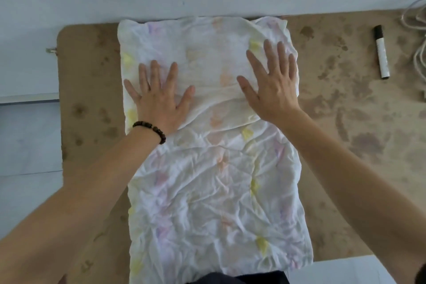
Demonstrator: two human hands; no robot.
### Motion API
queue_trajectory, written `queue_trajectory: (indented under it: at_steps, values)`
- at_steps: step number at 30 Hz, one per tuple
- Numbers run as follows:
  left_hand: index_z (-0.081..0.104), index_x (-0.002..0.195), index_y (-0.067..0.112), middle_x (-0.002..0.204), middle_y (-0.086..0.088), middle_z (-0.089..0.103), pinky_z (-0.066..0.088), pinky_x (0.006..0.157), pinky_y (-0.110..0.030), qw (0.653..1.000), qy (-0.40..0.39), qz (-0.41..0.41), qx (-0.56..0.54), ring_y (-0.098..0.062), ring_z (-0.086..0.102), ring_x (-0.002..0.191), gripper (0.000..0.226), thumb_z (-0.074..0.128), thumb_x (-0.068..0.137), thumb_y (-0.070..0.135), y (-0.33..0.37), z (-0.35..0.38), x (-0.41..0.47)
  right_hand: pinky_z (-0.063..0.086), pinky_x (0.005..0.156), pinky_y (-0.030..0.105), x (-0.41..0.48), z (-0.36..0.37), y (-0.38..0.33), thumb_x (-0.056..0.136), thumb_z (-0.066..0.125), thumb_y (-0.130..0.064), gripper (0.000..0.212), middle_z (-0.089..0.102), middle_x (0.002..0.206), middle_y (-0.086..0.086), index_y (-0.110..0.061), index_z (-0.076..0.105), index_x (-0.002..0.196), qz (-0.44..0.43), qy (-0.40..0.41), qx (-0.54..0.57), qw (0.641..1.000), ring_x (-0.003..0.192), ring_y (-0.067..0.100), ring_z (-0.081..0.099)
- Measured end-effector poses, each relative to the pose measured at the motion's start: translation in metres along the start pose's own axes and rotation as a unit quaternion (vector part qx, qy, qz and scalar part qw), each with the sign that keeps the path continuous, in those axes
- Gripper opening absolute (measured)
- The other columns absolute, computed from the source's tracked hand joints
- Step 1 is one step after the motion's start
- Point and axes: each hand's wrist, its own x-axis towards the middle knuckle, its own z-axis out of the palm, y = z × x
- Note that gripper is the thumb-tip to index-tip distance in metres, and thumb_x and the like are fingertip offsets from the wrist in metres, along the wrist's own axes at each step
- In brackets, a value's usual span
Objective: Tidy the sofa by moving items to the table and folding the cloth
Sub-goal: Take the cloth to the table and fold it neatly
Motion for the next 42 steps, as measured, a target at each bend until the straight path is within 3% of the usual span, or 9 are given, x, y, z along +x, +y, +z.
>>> queue_trajectory:
  at_steps: [5,10,13,17,24,30,35,37,42]
  values:
    - [0.002,0.154,0.033,0.163,-0.011,-0.007,-0.002,0.113,-0.065,0.995,-0.036,0.056,0.074,-0.035,-0.007,0.148,0.079,0.008,0.089,0.077,-0.015,0.011,0.008,-0.008,0.12,0.056,0.006,0.014,0.015,0.091,0.019,-0.078,0.079,-0.011,0.166,0.005,-0.039,-0.001,0.157,0.029,-0.132,-0.007,0.991,0.151,0.034,-0.014]
    - [0.041,0.142,0.013,0.154,-0.017,0.03,0.017,0.114,-0.058,0.993,0.076,0.079,-0.047,-0.035,0.023,0.144,0.057,0.038,0.099,0.05,-0.009,-0.008,-0.033,0.009,0.121,0.05,-0.041,-0.004,-0.005,0.103,0.038,-0.048,0.06,0.019,0.162,0.02,-0.013,0.034,0.152,0.044,0.01,0.067,0.997,0.15,0.037,0.015]
    - [0.063,0.11,0.014,0.115,-0.008,0.058,0.041,0.086,-0.044,0.968,0.167,0.143,-0.12,-0.03,0.052,0.107,0.031,0.052,0.095,0.04,-0.01,-0.016,-0.113,0.025,0.114,0.044,-0.126,-0.018,-0.021,0.102,0.051,-0.039,0.047,0.04,0.15,0.017,-0.013,0.049,0.141,0.025,0.061,0.108,0.992,0.14,0.035,0.036]
    - [0.07,0.09,0.016,0.093,-0.001,0.057,0.036,0.072,-0.036,0.975,0.072,0.184,-0.099,-0.025,0.053,0.087,0.029,0.058,0.086,0.043,-0.027,0.003,-0.22,0.049,0.082,0.039,-0.234,-0.017,-0.032,0.089,0.067,-0.044,0.038,0.058,0.106,0.003,-0.017,0.066,0.117,0.003,-0.005,0.1,0.995,0.097,0.025,0.058]
    - [0.077,0.086,0.023,0.087,0.003,0.061,0.046,0.069,-0.04,0.983,0.02,0.159,-0.091,-0.023,0.056,0.084,0.008,0.076,0.08,0.028,-0.022,0.002,-0.278,0.055,0.057,0.038,-0.266,-0.029,-0.036,0.09,0.071,-0.018,0.008,0.069,0.092,0.002,-0.014,0.077,0.095,0.025,-0.055,0.135,0.989,0.086,0.028,0.065]
    - [0.077,0.087,0.017,0.081,-0.002,0.065,0.049,0.064,-0.04,0.987,0.055,0.148,-0.017,-0.029,0.061,0.074,0.027,0.086,0.065,0.003,0.002,-0.021,-0.309,0.052,0.079,0.035,-0.282,-0.034,-0.026,0.101,0.054,-0.032,0.025,0.065,0.116,0.002,-0.012,0.067,0.106,-0.065,-0.134,0.092,0.985,0.111,0.023,0.06]
    - [0.074,0.094,0.011,0.096,-0.009,0.065,0.05,0.068,-0.042,0.985,0.152,0.062,-0.051,-0.033,0.062,0.085,0.012,0.072,0.083,0.006,0.017,-0.026,-0.344,0.044,0.059,0.035,-0.324,-0.042,-0.022,0.096,0.063,-0.016,0.011,0.062,0.085,0.005,-0.008,0.061,0.089,-0.051,0.092,0.114,0.988,0.072,0.025,0.058]
    - [0.073,0.096,0.01,0.099,-0.01,0.064,0.049,0.071,-0.044,0.984,0.164,0.037,-0.052,-0.034,0.061,0.088,0.011,0.068,0.087,0.007,0.019,-0.017,-0.36,0.046,0.061,0.037,-0.345,-0.029,-0.021,0.094,0.066,-0.019,0.01,0.063,0.089,0.004,-0.009,0.064,0.094,-0.058,0.09,0.1,0.989,0.075,0.026,0.061]
    - [0.066,0.12,0.014,0.127,-0.004,0.058,0.047,0.087,-0.043,0.997,-0.058,-0.023,-0.041,-0.029,0.05,0.117,0.028,0.057,0.096,0.024,0.016,0.016,-0.384,0.043,0.084,0.037,-0.373,0.002,-0.018,0.101,0.053,-0.024,0.022,0.062,0.123,0.002,-0.011,0.065,0.115,-0.006,-0.04,0.108,0.993,0.113,0.027,0.057]
